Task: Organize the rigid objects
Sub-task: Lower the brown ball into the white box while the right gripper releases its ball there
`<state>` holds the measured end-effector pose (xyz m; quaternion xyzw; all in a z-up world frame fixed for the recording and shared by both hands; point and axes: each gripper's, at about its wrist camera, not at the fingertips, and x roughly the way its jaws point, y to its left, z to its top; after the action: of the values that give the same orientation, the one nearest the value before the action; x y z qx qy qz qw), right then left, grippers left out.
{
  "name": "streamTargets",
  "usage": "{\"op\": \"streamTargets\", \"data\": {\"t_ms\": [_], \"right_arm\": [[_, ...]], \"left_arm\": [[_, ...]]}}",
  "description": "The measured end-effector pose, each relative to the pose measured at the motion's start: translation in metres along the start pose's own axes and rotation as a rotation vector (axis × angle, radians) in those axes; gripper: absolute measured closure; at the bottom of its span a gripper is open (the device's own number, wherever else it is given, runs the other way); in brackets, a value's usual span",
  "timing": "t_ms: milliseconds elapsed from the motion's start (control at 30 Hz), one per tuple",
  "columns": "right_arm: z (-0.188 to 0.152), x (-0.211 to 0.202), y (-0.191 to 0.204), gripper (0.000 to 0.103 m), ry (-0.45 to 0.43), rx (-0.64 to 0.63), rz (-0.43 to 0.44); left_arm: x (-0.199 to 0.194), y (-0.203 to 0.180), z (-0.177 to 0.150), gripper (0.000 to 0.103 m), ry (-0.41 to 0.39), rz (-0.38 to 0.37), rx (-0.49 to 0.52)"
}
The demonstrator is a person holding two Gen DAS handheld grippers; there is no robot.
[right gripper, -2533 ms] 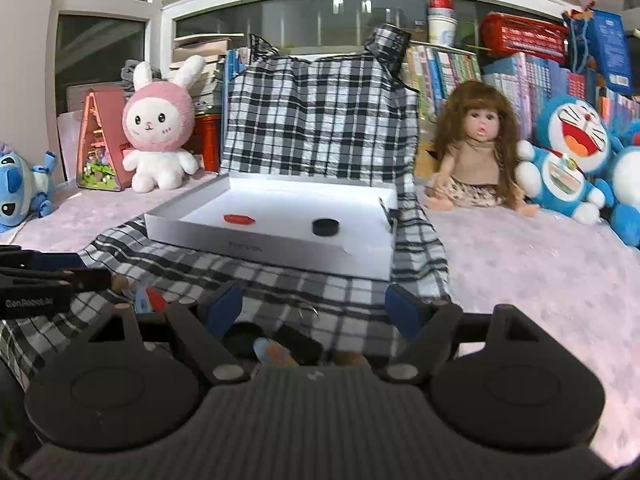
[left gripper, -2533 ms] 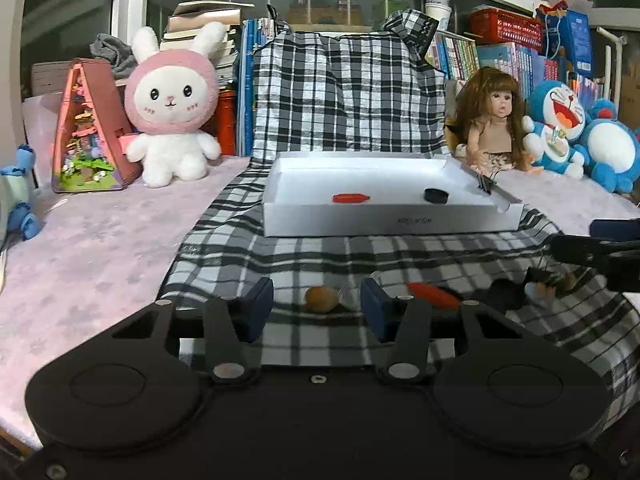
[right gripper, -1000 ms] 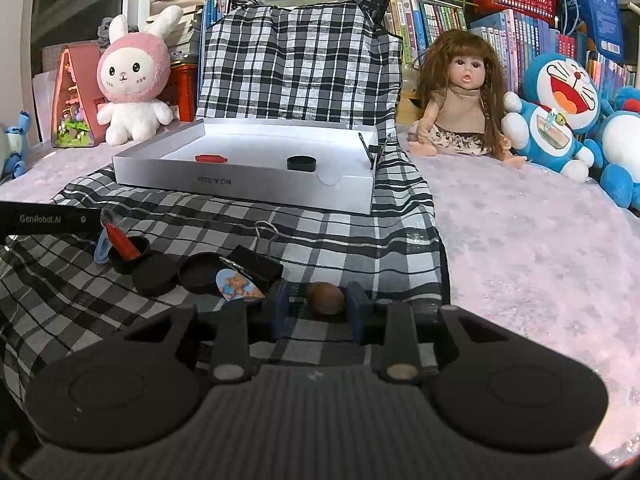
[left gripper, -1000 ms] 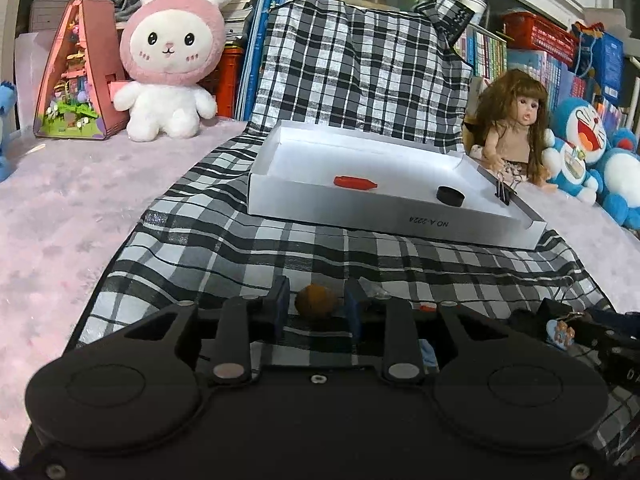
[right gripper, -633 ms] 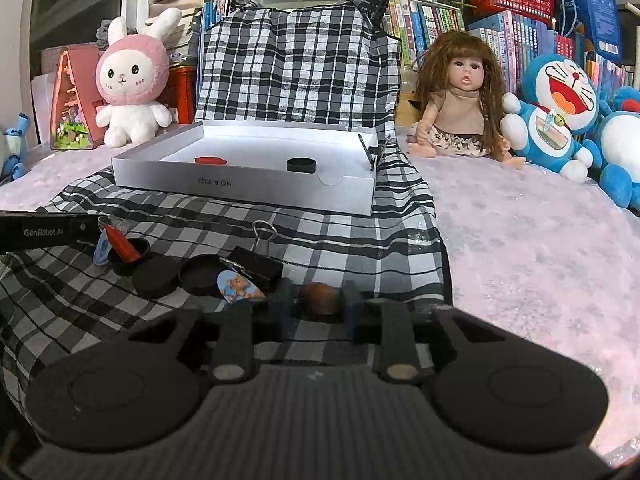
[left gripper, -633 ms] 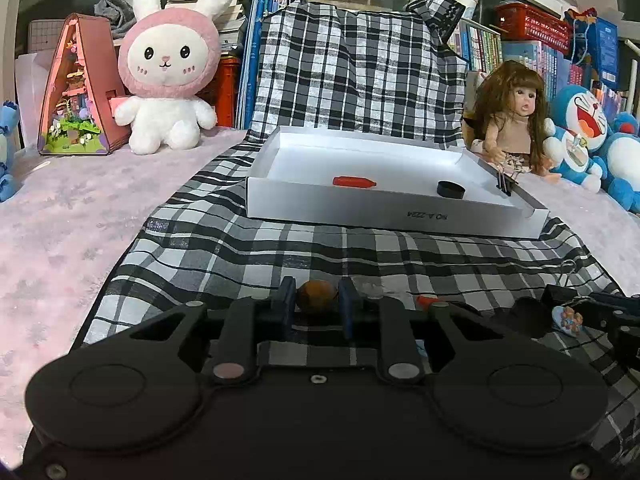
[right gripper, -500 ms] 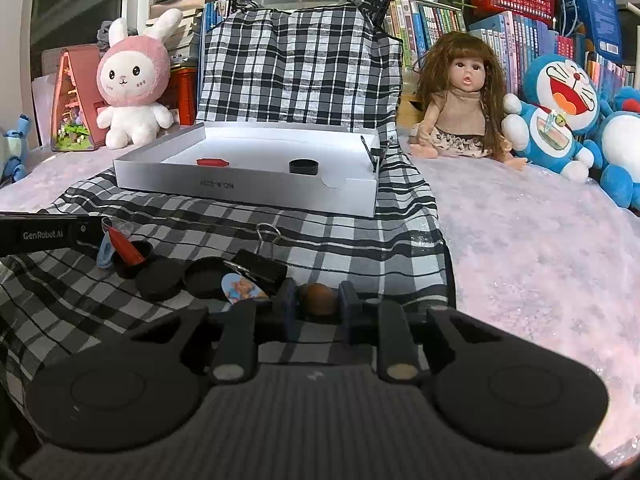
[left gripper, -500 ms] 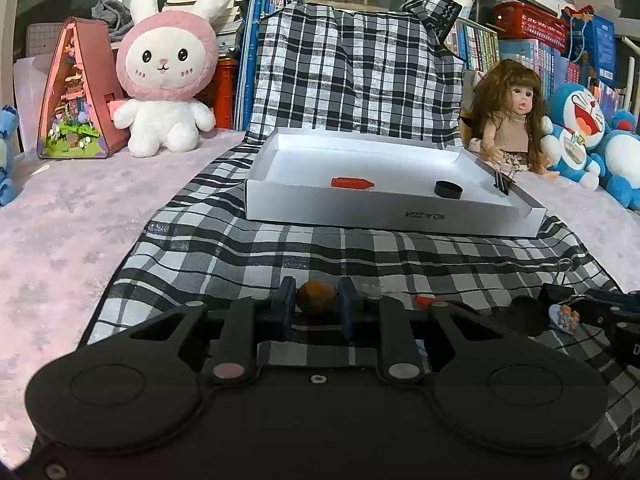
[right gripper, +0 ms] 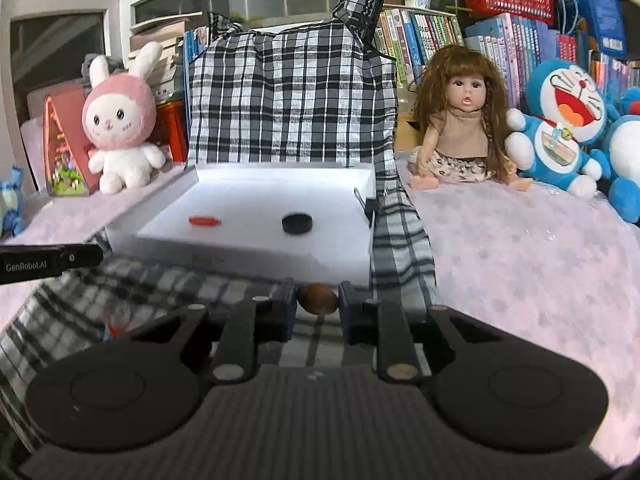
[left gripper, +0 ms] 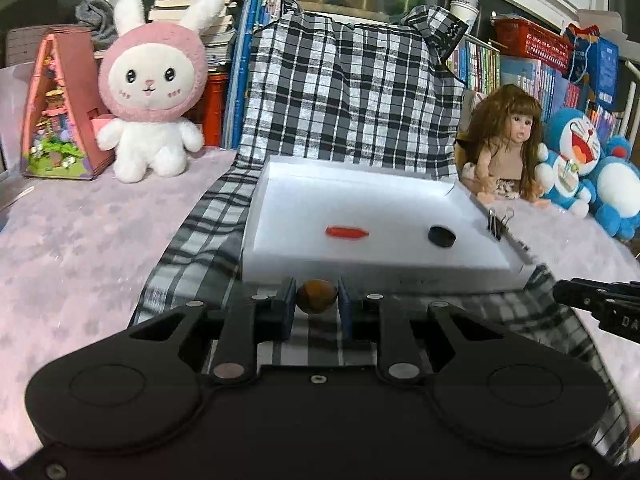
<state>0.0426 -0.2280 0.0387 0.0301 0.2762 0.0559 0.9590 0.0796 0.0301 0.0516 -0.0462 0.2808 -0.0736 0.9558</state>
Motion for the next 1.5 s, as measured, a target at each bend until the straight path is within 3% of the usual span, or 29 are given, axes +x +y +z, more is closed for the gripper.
{"op": "streamTargets", "data": {"t_ms": [200,333,533,900,1167,1500], "right_arm": [[0.043,0.031,-0.008,0.076,0.068,0.068,0.033],[0.067,0.059,-0.011,0.076,0.138,0.123,0.059],[0.079,0.097,-0.013,0.076,0.223,0.180,0.057],[0.083,0.140,-0.009,0.076,0.273,0.175,-0.039],[0.084,0.157,0.003,0.076,0.278,0.144,-0.112],[0.081,0.169,0.002,0.076,0.299,0.186,-0.134]], "left_arm": [[0.031,0.004,0.045,0.081,0.093,-0.049,-0.022],[0.055,-0.002,0.065,0.081,0.130,-0.031,0.019],[0.097,0.002,0.087,0.081,0.209,-0.055,-0.029],[0.149,0.010,0.085,0.081,0.278,0.009,-0.036],[0.162,0.011,0.084,0.081,0.289,0.003,-0.048],[0.169,0.010,0.081,0.081,0.298,0.001,-0.045]]}}
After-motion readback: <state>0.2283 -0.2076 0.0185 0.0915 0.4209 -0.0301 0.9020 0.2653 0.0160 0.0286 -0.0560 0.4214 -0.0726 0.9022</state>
